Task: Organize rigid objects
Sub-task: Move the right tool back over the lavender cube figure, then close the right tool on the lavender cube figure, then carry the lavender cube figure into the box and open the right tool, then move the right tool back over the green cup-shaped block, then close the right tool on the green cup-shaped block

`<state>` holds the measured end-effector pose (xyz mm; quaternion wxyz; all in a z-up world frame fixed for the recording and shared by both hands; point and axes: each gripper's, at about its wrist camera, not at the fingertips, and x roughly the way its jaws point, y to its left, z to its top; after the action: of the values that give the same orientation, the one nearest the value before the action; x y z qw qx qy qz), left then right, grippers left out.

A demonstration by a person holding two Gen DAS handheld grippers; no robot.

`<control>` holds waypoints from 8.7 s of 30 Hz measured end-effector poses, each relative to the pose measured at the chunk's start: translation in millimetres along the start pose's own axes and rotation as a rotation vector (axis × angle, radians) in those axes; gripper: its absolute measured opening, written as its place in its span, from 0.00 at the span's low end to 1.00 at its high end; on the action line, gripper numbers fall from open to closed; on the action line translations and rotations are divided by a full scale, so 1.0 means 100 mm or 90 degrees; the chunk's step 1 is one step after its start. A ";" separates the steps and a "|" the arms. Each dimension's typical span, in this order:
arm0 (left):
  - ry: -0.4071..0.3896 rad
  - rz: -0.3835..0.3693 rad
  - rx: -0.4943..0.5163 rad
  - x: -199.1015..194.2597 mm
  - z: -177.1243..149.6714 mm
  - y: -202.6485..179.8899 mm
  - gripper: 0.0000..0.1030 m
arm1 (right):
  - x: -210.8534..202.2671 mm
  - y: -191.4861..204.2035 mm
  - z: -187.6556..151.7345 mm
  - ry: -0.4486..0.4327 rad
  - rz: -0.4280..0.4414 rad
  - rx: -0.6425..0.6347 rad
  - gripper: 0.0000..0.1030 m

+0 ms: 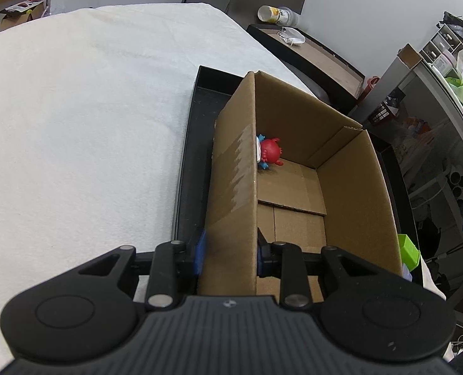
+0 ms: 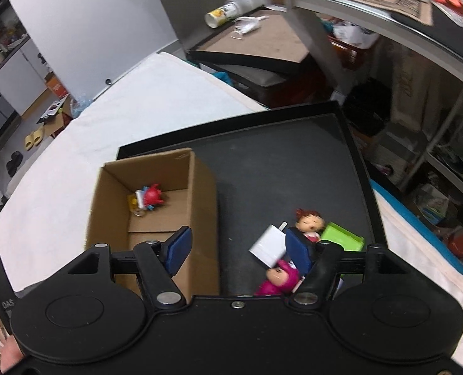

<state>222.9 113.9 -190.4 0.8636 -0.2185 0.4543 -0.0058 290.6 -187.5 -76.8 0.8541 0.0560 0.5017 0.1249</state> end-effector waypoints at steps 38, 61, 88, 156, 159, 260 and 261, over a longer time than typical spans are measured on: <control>-0.004 0.013 0.015 -0.01 -0.02 -0.06 0.28 | 0.67 -0.90 -0.51 0.064 -0.071 0.194 0.66; -0.021 -0.006 -0.003 -0.11 -0.04 -0.02 0.27 | 0.95 -0.80 -0.53 0.093 -0.081 0.170 0.56; -0.030 -0.013 0.007 -0.15 -0.05 -0.03 0.22 | 0.39 -0.50 -0.34 0.027 -0.091 0.116 0.37; -0.015 -0.025 0.001 -0.12 -0.02 0.01 0.22 | 1.00 1.21 0.33 0.000 -0.024 -0.104 0.37; -0.015 -0.024 0.002 -0.12 -0.03 0.01 0.22 | 1.06 1.20 0.34 -0.002 -0.029 -0.105 0.37; -0.037 0.002 0.023 -0.17 -0.08 -0.10 0.22 | 0.94 -0.92 -0.23 0.091 -0.160 0.065 0.50; -0.038 0.001 0.025 -0.17 -0.08 -0.10 0.22 | 0.92 -0.91 -0.23 0.087 -0.157 0.062 0.50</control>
<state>208.5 105.3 -177.4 0.8809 -0.2009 0.4285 -0.0077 327.9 -250.8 -185.2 0.8229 0.0269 0.5675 -0.0022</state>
